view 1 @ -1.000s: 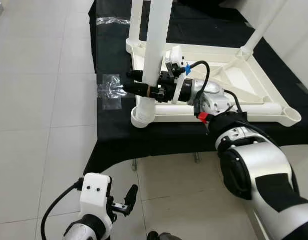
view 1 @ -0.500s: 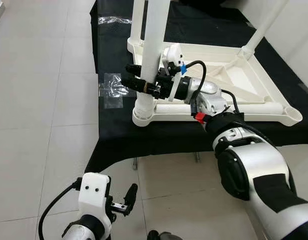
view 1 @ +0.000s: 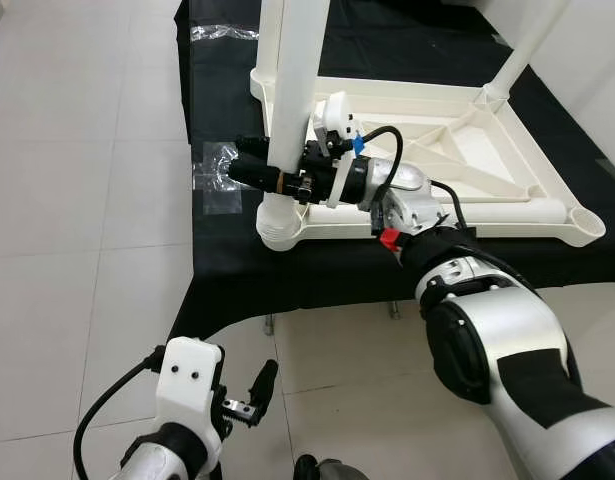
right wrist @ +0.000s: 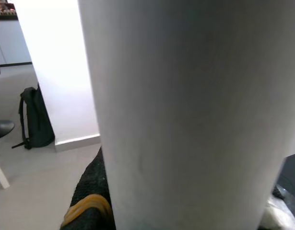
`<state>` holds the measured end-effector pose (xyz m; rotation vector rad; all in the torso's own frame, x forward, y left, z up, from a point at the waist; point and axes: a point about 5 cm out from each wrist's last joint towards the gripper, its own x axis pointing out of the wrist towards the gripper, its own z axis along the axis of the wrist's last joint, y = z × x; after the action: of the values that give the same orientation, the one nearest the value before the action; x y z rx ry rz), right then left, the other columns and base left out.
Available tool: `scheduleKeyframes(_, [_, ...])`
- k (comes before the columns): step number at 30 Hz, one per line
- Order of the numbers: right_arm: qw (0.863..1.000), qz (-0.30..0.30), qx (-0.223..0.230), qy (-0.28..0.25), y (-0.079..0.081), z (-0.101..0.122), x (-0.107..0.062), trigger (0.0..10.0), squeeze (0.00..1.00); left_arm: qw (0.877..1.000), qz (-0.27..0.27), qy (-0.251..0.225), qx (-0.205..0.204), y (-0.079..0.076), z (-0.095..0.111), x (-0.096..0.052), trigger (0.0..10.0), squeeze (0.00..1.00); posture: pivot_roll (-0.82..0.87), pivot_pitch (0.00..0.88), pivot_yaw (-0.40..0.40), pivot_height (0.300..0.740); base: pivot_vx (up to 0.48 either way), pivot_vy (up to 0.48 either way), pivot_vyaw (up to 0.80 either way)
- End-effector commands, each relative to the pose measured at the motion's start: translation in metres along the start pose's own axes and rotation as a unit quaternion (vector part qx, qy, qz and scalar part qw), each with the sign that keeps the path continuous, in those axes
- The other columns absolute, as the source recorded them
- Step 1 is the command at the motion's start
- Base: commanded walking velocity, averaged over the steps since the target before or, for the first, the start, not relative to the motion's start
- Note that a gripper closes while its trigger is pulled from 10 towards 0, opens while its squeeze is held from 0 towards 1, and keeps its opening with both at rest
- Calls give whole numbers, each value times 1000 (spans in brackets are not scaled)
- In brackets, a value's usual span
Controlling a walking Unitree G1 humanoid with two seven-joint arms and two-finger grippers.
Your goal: Building children table
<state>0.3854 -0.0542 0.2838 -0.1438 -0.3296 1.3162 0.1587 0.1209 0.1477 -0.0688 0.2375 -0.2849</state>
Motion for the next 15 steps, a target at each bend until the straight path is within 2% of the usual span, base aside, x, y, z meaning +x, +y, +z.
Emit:
scheduleKeyframes(1, [1000,-9,-1,4,0,-3,0,0,0,1000,-6,9,2,-3,-2,-4,10000,0,199,277,-178,740,0,0,0])
scheduleKeyframes(4, [1000,-12,-5,1,-2,1,-1,0,0,1000,-10,9,5,-4,-1,-6,10000,0,198,276,-177,740,0,0,0])
scheduleKeyframes(7, [1000,4,-13,-1,-8,15,-6,0,0,999,-17,-31,36,0,12,-4,10000,0,196,274,-176,740,0,0,0])
scheduleKeyframes(10, [1000,15,-12,3,-9,16,-9,0,0,997,-25,-45,52,0,16,-3,10000,0,194,273,-175,740,0,0,0])
scheduleKeyframes(11, [999,33,-7,8,-9,16,-13,0,0,991,-67,-63,95,-6,19,-1,10000,0,191,272,-169,740,0,0,0])
scheduleKeyframes(12, [999,33,-7,8,-9,16,-13,0,0,991,-67,-63,95,-6,19,-1,10000,0,191,272,-169,740,0,0,0])
scheduleKeyframes(14, [999,47,-5,13,-7,13,-16,0,0,984,-99,-68,130,-11,18,-1,10000,0,190,264,-164,740,0,0,0])
scheduleKeyframes(15, [999,47,-5,13,-7,13,-16,0,0,984,-99,-68,130,-11,18,-1,10000,0,190,264,-164,740,0,0,0])
